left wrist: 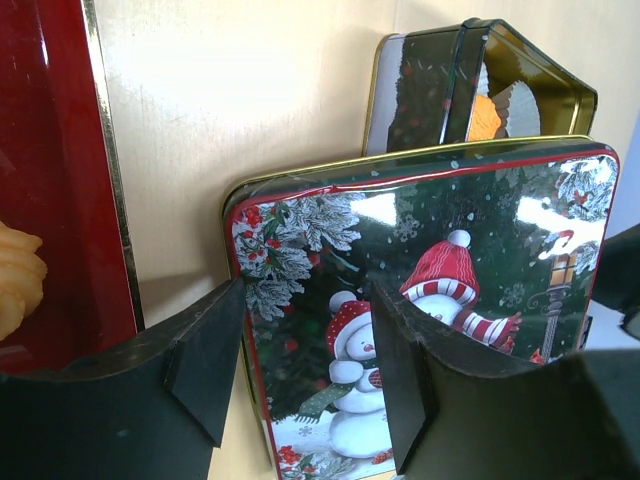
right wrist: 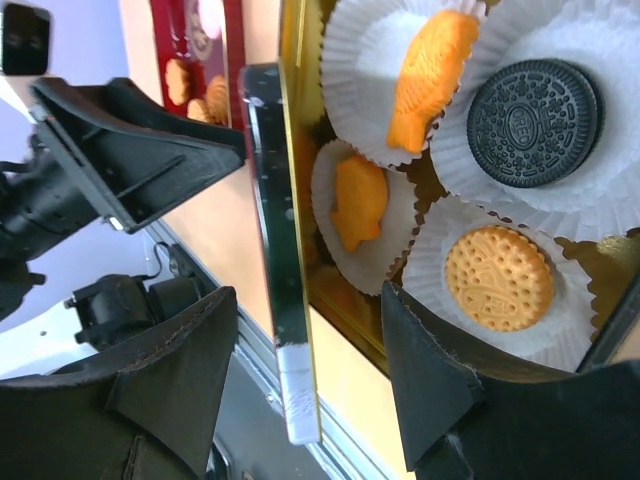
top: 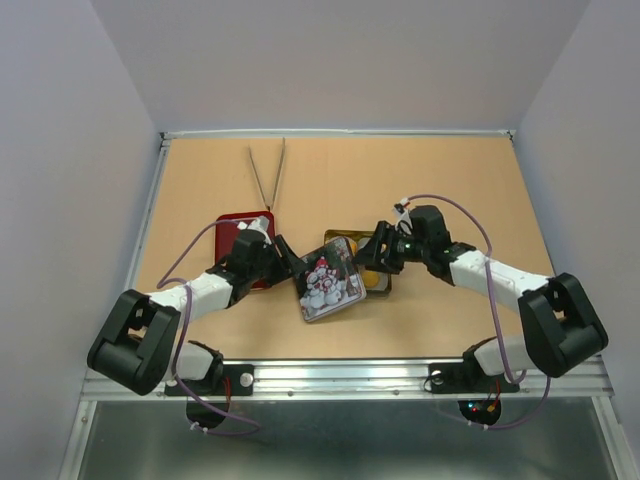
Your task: Pack the cookies
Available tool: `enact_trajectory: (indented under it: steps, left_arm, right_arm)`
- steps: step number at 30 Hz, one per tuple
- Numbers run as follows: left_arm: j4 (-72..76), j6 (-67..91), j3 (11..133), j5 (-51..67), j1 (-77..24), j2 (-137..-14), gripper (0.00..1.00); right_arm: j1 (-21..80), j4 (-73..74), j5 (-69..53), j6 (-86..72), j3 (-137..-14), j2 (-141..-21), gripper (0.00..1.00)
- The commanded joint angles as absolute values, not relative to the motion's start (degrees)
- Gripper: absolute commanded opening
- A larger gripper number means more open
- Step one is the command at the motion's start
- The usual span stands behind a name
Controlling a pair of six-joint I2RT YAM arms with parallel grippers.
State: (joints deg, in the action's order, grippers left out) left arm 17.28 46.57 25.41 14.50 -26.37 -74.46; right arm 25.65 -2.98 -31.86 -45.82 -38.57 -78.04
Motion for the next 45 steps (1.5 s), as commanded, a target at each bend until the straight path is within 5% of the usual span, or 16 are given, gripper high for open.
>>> enact_trajectory:
  steps: [1,6,16,20,45]
  left_arm:
    - [18.28,46.14,25.05,14.24,-26.81,-74.35,0.63]
    - [18.72,46.14,24.79,14.24,-26.81,-74.44,0.63]
    - [19.07,45.97,25.05,14.85,-26.81,-74.8,0.63]
    - [18.98,45.97,25.14,15.29,-26.72,-73.92,0.63]
    - [7.91,45.79,32.61,14.15,-26.63,-61.44,0.64]
  right_arm:
    - [27.07,-3.69,-30.41,-45.09,-42.45,-79.89,0.65]
    - [27.86,-4.66,-30.5,-45.79,-42.54,-80.86,0.63]
    - [29.27,-7.65,-31.46,-47.46,-43.77,-82.88,0.15]
    - [29.35,-7.65,-31.47,-47.2,-45.0,-83.5,0.03]
    - [27.78,-7.38,-25.75,-48.96,-50.54,-81.57,0.0]
